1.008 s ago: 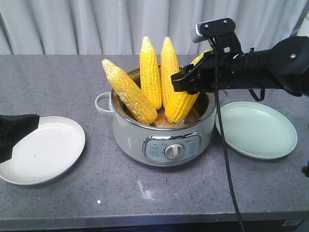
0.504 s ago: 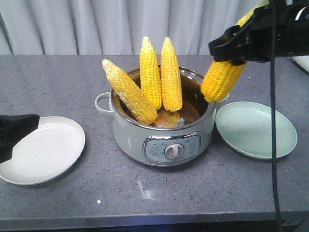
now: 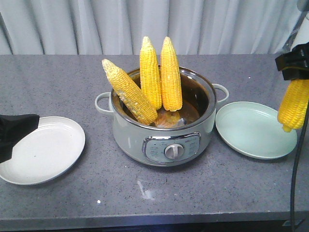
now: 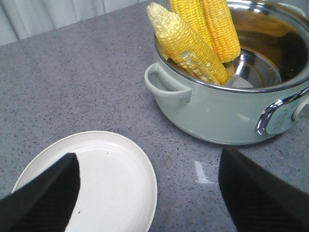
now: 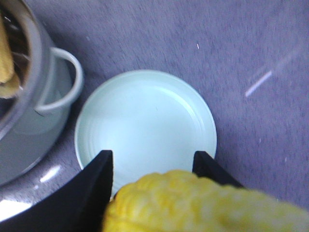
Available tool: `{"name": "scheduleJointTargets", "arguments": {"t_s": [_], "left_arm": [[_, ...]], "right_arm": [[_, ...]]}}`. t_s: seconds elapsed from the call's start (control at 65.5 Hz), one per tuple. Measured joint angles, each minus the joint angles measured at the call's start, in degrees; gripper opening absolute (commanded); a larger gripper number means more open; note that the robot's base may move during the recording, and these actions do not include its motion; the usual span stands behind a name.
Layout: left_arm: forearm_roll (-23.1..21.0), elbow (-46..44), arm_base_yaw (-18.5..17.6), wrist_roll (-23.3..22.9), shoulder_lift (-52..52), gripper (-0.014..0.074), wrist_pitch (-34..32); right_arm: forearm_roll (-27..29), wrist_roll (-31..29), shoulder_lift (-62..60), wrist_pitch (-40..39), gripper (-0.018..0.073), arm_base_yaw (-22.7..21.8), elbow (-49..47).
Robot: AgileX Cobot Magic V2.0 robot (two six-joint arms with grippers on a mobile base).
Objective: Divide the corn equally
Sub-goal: 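Lift the corn cob out and carry it over the green plate, then lower the cob onto the green plate and open the right gripper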
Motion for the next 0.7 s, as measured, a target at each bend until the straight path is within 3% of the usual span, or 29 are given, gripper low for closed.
{"name": "scheduleJointTargets", "arguments": {"t_s": [0.336,0.702], "left_arm": [[0.0,0.0,0.0,0.0,0.0,0.0554,0.0],[0.0,0.0,0.0,0.0,0.0,0.0554,0.0]], "right_arm": [[-0.5,0.0,10.0,1.6,0.0239,-0.5,0.0],[-1.1,-0.1,20.4,-6.2,0.0271,-0.5,0.0]]}}
